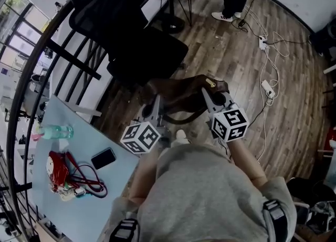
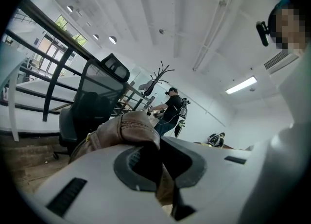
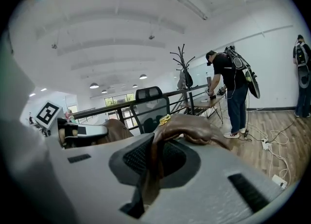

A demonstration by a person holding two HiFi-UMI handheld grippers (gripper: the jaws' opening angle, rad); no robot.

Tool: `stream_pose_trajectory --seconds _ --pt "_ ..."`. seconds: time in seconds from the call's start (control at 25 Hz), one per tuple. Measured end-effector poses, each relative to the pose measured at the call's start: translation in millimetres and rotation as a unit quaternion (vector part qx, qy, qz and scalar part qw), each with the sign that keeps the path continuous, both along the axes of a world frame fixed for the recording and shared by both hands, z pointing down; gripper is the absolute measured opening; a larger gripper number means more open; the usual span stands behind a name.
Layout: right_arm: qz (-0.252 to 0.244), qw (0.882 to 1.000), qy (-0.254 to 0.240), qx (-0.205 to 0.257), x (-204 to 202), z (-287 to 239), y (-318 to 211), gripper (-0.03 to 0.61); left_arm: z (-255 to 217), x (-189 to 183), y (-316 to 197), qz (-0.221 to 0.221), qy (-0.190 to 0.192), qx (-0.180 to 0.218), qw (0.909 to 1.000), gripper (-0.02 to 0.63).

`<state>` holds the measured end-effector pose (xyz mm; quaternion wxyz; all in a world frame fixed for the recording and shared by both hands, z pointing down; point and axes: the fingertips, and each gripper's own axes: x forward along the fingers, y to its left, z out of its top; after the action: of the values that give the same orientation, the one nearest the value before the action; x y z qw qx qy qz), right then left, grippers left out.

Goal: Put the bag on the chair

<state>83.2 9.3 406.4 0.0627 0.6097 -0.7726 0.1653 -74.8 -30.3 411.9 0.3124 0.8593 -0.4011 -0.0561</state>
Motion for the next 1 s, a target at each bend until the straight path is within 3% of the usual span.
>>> stream_pose_trajectory --seconds 0.56,1.0 --pt "-0.028 0.999 -0.010 -0.025 -15.2 20.1 -53.7 0.018 20.5 -17.3 -46.0 -0.021 0.000 -0.020 0.9996 0.023" --pt "-0.075 0.996 -0.012 -0.046 -2.0 43.6 -147.4 0.018 46.9 -6.0 -124.6 -0.068 0.000 -0.041 0.9968 0.023"
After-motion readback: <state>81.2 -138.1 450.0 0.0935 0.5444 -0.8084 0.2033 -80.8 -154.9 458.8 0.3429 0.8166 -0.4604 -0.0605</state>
